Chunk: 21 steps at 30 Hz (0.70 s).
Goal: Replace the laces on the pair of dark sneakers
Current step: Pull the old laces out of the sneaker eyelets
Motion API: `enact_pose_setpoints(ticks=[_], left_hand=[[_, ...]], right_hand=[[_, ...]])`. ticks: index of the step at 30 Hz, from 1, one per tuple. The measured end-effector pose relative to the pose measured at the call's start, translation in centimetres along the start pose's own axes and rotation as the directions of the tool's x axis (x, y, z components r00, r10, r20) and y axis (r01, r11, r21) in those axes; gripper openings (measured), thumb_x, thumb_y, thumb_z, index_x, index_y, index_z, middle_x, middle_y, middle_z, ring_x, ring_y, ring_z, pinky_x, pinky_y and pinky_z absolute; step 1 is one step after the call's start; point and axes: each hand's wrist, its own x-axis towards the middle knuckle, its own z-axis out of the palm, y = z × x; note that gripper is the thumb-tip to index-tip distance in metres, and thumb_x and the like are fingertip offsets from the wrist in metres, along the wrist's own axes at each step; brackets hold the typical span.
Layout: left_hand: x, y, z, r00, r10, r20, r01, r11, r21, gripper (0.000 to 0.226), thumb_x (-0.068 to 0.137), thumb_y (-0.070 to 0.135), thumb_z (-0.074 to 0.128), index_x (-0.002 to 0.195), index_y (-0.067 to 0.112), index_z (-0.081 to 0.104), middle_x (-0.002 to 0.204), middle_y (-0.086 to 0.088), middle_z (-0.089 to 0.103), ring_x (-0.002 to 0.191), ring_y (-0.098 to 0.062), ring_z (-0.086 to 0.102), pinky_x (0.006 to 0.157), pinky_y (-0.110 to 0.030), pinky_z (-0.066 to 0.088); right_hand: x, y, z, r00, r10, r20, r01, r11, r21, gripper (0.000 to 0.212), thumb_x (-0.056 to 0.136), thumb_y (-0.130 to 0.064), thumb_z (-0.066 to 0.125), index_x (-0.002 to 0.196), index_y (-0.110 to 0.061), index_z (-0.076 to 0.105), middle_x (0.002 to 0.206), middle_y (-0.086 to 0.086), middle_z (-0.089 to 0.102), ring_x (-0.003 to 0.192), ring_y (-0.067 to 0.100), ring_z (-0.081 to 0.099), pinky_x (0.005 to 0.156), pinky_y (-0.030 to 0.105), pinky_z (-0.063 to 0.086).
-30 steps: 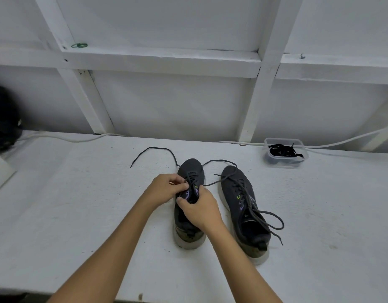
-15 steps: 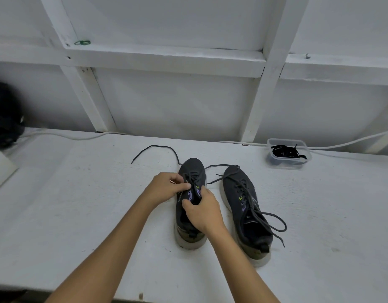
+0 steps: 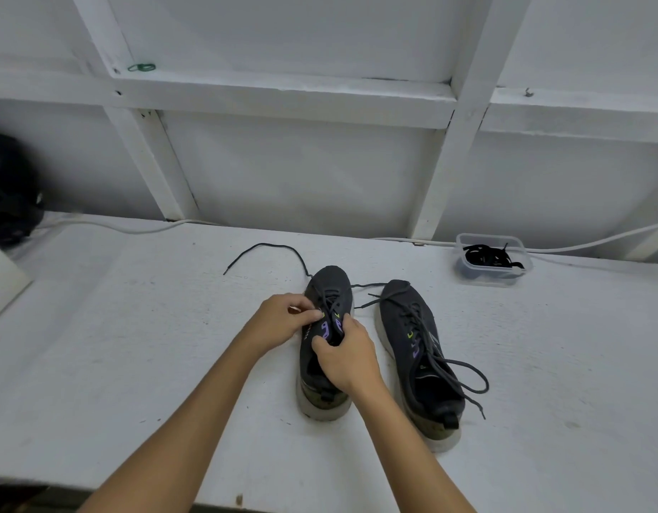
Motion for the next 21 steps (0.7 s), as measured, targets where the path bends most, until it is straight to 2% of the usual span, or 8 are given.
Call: enact_pose_setpoints(ticks=[2, 3, 6, 7, 10, 14, 18, 21], left_hand=[[0.2, 0.3, 0.0, 0.998, 0.031, -0.058, -0.030, 0.999, 0.020, 0.010, 0.093, 0.032, 0.067, 0.084, 0.029, 0.068, 0.088, 0.009, 0.072, 0.071, 0.001, 0.065, 0.067, -0.025, 0.049], [0.4, 0.5, 0.1, 0.995, 0.012, -0.104, -0.017, 0.999, -0.051, 0.009, 0.096, 0.030, 0.063, 0.089, 0.027, 0.066, 0.090, 0.008, 0.072, 0.074, -0.001, 0.068, 0.069, -0.027, 0.051], [0.8, 1.4, -0.4, 0.947, -0.204, -0.250, 0.059, 0.870, -0.489, 0.009, 0.104, 0.026, 0.049, 0.103, 0.021, 0.057, 0.098, -0.002, 0.069, 0.081, -0.011, 0.074, 0.072, -0.034, 0.059], [0.8, 1.6, -0.7, 0.934, -0.255, -0.251, 0.078, 0.831, -0.551, 0.010, 0.105, 0.025, 0.047, 0.105, 0.019, 0.055, 0.098, -0.003, 0.067, 0.082, -0.012, 0.074, 0.071, -0.035, 0.060], [0.6, 1.3, -1.0, 0.959, -0.246, -0.141, 0.169, 0.895, -0.414, 0.018, 0.103, 0.034, 0.052, 0.108, 0.018, 0.059, 0.103, -0.002, 0.069, 0.091, -0.013, 0.071, 0.072, -0.033, 0.058], [-0.2, 0.2, -0.5, 0.979, -0.197, 0.059, 0.205, 0.960, -0.192, 0.026, 0.093, 0.048, 0.065, 0.099, 0.024, 0.073, 0.103, 0.004, 0.073, 0.098, -0.012, 0.068, 0.077, -0.028, 0.055], [-0.4, -0.1, 0.4, 0.999, -0.048, -0.025, 0.045, 0.993, -0.105, 0.009, 0.086, 0.039, 0.076, 0.085, 0.031, 0.077, 0.092, 0.014, 0.075, 0.079, 0.002, 0.065, 0.070, -0.021, 0.049], [0.2, 0.1, 0.7, 0.986, 0.003, -0.168, -0.006, 1.000, -0.021, 0.008, 0.090, 0.035, 0.072, 0.085, 0.029, 0.074, 0.085, 0.012, 0.073, 0.081, -0.003, 0.066, 0.069, -0.023, 0.049]], right_hand=[[-0.1, 0.0, 0.0, 1.000, 0.002, 0.002, -0.002, 1.000, 0.002, 0.034, 0.089, -0.031, 0.063, 0.116, -0.012, 0.057, 0.115, 0.002, 0.057, 0.109, 0.023, 0.055, 0.093, 0.035, 0.048], [-0.1, 0.0, 0.0, 1.000, 0.005, 0.002, -0.005, 1.000, 0.002, 0.037, 0.089, -0.032, 0.063, 0.119, -0.011, 0.057, 0.117, 0.001, 0.057, 0.110, 0.023, 0.055, 0.094, 0.034, 0.047], [-0.1, -0.1, -0.1, 1.000, 0.015, 0.014, -0.015, 1.000, 0.011, 0.036, 0.089, -0.030, 0.063, 0.119, -0.011, 0.057, 0.118, 0.001, 0.057, 0.111, 0.023, 0.056, 0.096, 0.036, 0.048], [-0.1, -0.1, -0.1, 1.000, 0.015, 0.015, -0.015, 1.000, 0.012, 0.031, 0.089, -0.030, 0.063, 0.114, -0.012, 0.058, 0.116, 0.001, 0.057, 0.109, 0.023, 0.056, 0.095, 0.036, 0.049], [-0.1, -0.1, -0.2, 1.000, 0.014, 0.016, -0.014, 1.000, 0.005, 0.024, 0.089, -0.028, 0.063, 0.109, -0.014, 0.057, 0.112, 0.001, 0.057, 0.105, 0.022, 0.055, 0.094, 0.036, 0.049], [-0.1, -0.3, -0.2, 1.000, 0.009, 0.009, -0.009, 1.000, -0.008, 0.028, 0.089, -0.029, 0.063, 0.111, -0.013, 0.057, 0.114, 0.002, 0.057, 0.107, 0.022, 0.056, 0.094, 0.037, 0.049], [-0.1, -0.3, -0.2, 1.000, 0.012, 0.018, -0.012, 1.000, -0.006, 0.024, 0.090, -0.029, 0.062, 0.109, -0.014, 0.057, 0.113, 0.002, 0.057, 0.106, 0.023, 0.057, 0.094, 0.040, 0.050], [-0.1, -0.2, -0.2, 1.000, 0.015, 0.017, -0.015, 1.000, -0.010, 0.024, 0.090, -0.028, 0.062, 0.108, -0.014, 0.057, 0.113, 0.002, 0.056, 0.105, 0.023, 0.056, 0.094, 0.037, 0.049]])
